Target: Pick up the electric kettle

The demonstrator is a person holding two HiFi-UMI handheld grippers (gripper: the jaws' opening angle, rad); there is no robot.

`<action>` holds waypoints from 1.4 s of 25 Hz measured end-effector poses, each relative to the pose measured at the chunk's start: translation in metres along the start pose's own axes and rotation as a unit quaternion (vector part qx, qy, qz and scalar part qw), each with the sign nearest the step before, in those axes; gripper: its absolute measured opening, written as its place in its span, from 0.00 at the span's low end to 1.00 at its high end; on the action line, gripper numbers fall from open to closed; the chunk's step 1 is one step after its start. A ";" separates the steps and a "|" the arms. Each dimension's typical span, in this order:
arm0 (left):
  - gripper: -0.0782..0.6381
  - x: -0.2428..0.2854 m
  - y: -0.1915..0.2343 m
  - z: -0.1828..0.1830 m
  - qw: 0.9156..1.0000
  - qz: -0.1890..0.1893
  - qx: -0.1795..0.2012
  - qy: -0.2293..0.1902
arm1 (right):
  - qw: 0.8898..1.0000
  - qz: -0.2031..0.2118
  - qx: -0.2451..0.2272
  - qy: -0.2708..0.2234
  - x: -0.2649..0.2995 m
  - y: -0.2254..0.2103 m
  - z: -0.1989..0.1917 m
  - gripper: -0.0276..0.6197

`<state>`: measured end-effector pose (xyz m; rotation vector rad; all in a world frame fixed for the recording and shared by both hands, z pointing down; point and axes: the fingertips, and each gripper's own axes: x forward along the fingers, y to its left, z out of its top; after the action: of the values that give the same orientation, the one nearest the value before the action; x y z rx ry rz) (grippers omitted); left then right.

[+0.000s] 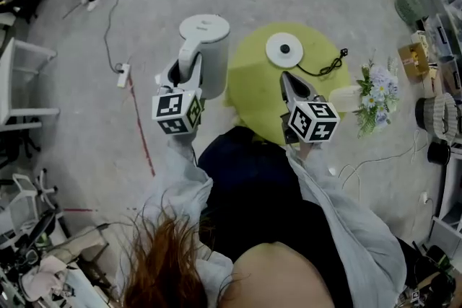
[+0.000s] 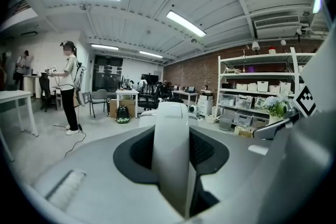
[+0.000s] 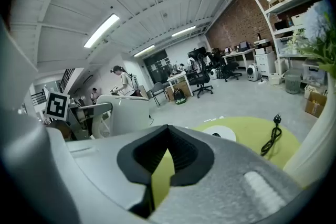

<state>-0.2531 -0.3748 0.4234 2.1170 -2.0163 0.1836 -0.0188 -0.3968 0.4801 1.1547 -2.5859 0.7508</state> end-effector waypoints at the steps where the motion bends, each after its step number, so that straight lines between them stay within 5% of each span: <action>1: 0.33 -0.005 0.005 -0.003 1.000 0.009 -0.003 0.001 | 1.000 0.004 -0.003 0.002 0.002 0.002 -0.001 0.05; 15: 0.33 -0.068 0.035 -0.045 0.995 0.084 -0.040 0.021 | 0.998 0.039 -0.043 0.020 0.016 0.019 -0.006 0.05; 35: 0.33 -0.079 0.029 -0.049 0.995 0.082 -0.051 0.022 | 0.997 0.041 -0.061 0.020 0.008 0.028 -0.004 0.05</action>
<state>-0.2840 -0.2881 0.4544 1.8699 -2.1264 0.1482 -0.0445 -0.3837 0.4766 0.9953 -2.6191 0.6153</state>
